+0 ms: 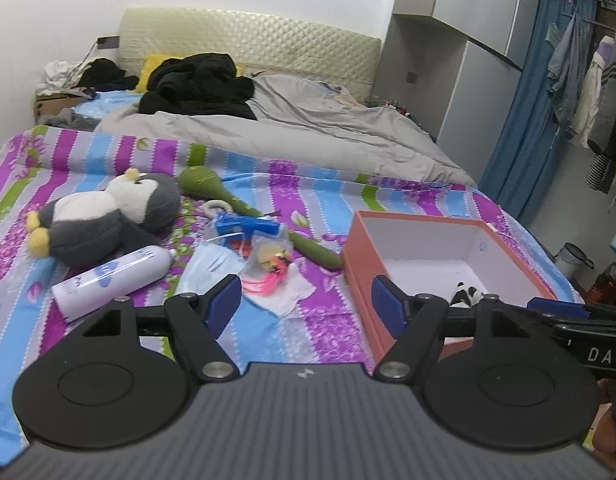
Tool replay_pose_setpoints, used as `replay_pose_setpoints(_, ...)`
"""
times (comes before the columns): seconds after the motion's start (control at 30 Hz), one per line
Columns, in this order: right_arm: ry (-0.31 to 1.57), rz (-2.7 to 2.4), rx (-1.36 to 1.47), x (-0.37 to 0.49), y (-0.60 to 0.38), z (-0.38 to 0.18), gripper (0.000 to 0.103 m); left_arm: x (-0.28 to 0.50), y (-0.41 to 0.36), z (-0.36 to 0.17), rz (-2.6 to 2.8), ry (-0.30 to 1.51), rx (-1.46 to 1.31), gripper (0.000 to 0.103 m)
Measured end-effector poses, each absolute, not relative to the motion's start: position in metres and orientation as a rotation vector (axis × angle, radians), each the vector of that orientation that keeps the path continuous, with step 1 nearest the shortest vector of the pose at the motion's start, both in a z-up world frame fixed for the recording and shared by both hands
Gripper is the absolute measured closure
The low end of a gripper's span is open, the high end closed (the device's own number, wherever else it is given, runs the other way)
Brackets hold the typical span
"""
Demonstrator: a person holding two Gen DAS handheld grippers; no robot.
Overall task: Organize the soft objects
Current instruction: 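Withdraw both open tools up and away from the box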
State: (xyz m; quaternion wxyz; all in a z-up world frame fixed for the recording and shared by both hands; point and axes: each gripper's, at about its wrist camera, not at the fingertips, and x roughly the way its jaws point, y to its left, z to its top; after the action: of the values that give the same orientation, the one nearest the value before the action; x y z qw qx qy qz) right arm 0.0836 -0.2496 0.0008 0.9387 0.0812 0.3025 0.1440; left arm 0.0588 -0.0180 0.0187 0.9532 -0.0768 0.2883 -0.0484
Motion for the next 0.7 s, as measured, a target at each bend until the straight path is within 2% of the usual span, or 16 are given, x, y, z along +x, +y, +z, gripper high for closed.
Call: replay_pose_setpoints(0.7,0.665,0.311,0.170,0.050,-0.224,-0.043,0.020,0.029,0.013,-0.029,-0.026,0.649,-0.173,0.025)
